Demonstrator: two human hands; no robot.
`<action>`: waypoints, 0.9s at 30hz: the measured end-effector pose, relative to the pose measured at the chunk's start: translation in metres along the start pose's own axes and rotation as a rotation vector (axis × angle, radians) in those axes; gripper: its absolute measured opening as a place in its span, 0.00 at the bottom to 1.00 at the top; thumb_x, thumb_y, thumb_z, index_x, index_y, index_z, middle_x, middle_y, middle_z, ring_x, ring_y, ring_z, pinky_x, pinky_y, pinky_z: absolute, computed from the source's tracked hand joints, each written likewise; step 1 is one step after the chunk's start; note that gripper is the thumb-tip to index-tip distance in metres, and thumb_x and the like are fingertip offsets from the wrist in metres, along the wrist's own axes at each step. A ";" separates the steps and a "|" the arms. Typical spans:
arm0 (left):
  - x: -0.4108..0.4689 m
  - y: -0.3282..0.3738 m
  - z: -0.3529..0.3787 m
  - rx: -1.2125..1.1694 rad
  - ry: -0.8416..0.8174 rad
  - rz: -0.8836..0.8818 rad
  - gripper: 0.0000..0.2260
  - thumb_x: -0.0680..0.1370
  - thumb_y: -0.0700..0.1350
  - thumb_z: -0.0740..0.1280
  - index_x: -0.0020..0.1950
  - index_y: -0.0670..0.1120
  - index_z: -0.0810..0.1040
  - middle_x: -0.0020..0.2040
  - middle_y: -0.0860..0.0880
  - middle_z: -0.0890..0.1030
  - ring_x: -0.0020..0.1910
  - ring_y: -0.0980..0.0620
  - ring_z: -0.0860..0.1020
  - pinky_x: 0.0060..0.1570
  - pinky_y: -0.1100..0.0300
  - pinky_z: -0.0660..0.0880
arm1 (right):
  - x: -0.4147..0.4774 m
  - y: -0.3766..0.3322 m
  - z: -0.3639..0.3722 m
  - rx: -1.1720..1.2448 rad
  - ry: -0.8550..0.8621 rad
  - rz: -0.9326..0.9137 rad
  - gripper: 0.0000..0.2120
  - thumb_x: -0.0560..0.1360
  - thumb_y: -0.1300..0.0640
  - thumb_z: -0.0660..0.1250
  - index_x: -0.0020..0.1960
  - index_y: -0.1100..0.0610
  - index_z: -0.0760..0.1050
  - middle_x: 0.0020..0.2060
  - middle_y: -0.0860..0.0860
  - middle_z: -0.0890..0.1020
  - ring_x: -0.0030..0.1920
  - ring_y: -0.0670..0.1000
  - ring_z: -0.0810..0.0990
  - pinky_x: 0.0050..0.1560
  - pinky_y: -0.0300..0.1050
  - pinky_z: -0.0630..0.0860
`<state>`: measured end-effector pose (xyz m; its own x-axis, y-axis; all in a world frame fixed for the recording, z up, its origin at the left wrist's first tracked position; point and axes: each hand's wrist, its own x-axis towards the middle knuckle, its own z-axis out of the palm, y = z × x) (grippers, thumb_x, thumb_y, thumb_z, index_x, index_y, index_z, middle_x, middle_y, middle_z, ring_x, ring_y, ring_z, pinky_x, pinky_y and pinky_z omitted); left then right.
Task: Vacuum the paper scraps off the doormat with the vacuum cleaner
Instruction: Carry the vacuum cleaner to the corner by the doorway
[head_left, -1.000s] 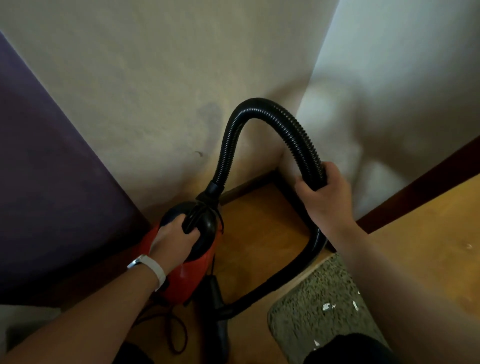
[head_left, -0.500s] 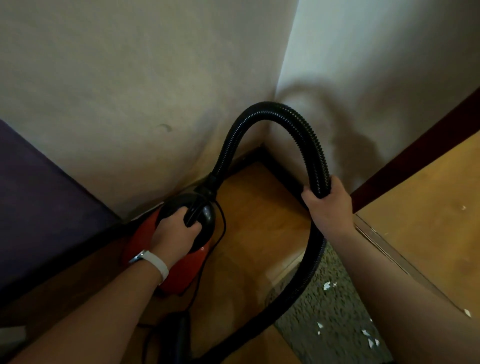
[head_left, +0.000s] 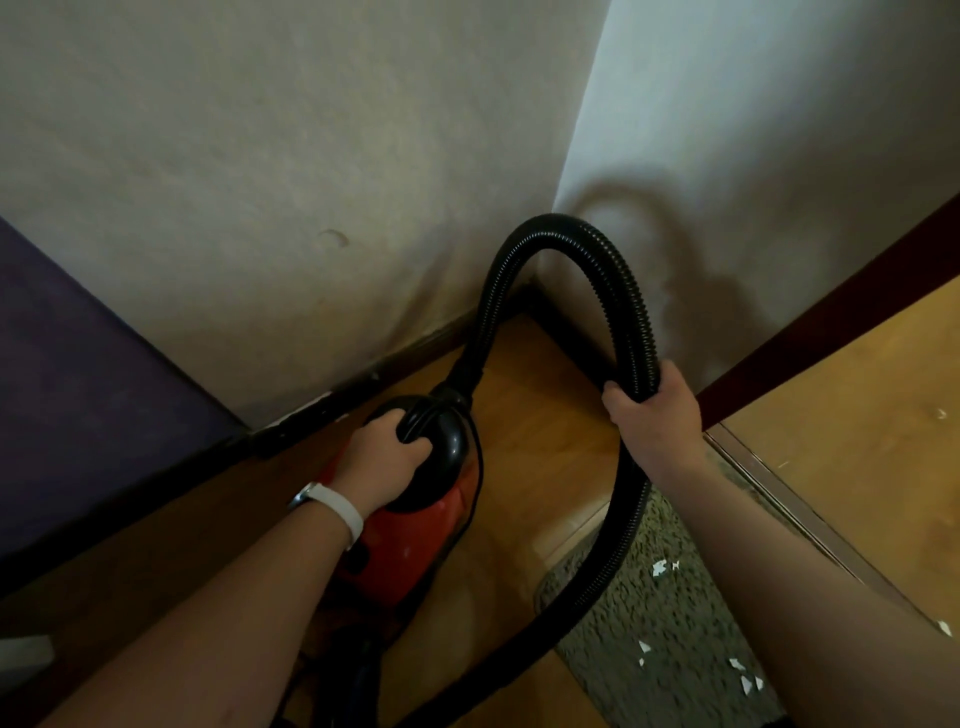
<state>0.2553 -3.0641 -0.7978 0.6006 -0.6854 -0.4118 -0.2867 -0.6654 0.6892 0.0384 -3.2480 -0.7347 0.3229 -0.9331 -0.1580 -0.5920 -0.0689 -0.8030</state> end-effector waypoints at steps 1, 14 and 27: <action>0.002 0.000 -0.001 -0.011 0.002 0.007 0.09 0.77 0.45 0.67 0.42 0.41 0.74 0.40 0.42 0.79 0.39 0.43 0.79 0.39 0.50 0.76 | -0.001 0.001 0.000 -0.004 -0.011 0.000 0.08 0.77 0.53 0.70 0.51 0.50 0.71 0.37 0.53 0.79 0.31 0.50 0.75 0.27 0.40 0.70; 0.008 -0.014 -0.009 -0.048 0.016 0.182 0.07 0.79 0.55 0.66 0.51 0.53 0.78 0.44 0.53 0.81 0.44 0.56 0.80 0.45 0.51 0.80 | -0.006 -0.025 0.012 0.043 0.016 -0.138 0.15 0.77 0.53 0.70 0.60 0.51 0.69 0.40 0.51 0.79 0.36 0.53 0.80 0.24 0.33 0.71; -0.018 -0.036 -0.042 0.328 -0.020 0.132 0.15 0.76 0.63 0.66 0.48 0.52 0.71 0.40 0.51 0.78 0.38 0.53 0.77 0.37 0.51 0.77 | -0.022 -0.053 0.037 -0.303 0.317 -1.028 0.14 0.72 0.61 0.71 0.56 0.65 0.80 0.55 0.61 0.79 0.59 0.60 0.77 0.61 0.55 0.75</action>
<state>0.2861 -3.0151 -0.7896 0.5285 -0.7751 -0.3462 -0.5873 -0.6283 0.5102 0.0901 -3.2110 -0.7100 0.5848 -0.4281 0.6890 -0.3213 -0.9022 -0.2878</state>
